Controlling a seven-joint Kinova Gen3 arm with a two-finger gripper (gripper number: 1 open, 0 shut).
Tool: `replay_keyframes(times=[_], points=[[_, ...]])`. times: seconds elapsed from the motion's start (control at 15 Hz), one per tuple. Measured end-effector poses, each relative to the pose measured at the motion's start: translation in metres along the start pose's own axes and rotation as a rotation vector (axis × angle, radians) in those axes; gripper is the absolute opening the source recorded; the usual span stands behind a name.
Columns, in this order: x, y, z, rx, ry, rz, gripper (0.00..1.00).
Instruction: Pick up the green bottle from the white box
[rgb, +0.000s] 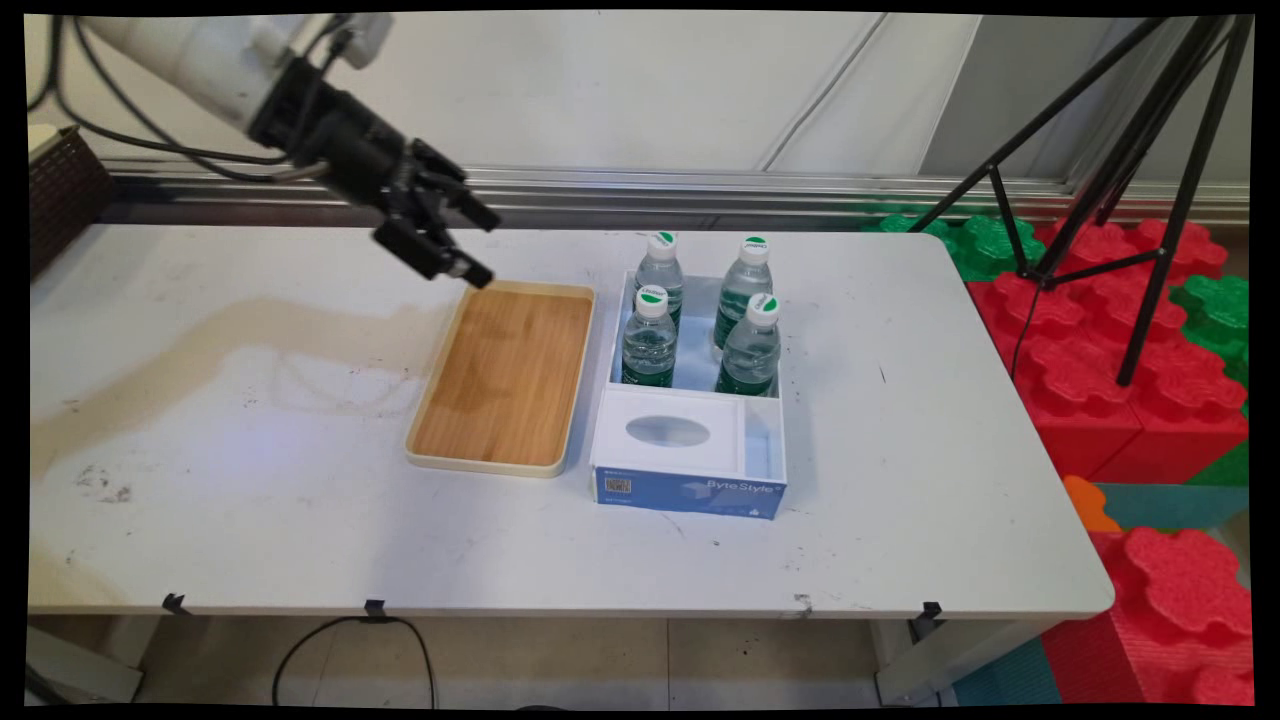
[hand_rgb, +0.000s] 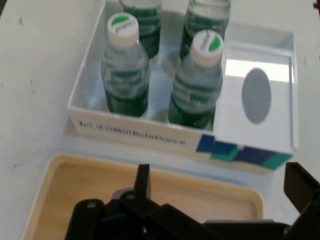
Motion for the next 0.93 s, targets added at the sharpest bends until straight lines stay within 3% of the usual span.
replay_keyframes(times=[0.53,0.93], points=[[0.008,-0.032,0.063,0.033,0.059,0.052,1.0],[0.006,-0.058,0.113,0.048,0.075,0.072,1.0]])
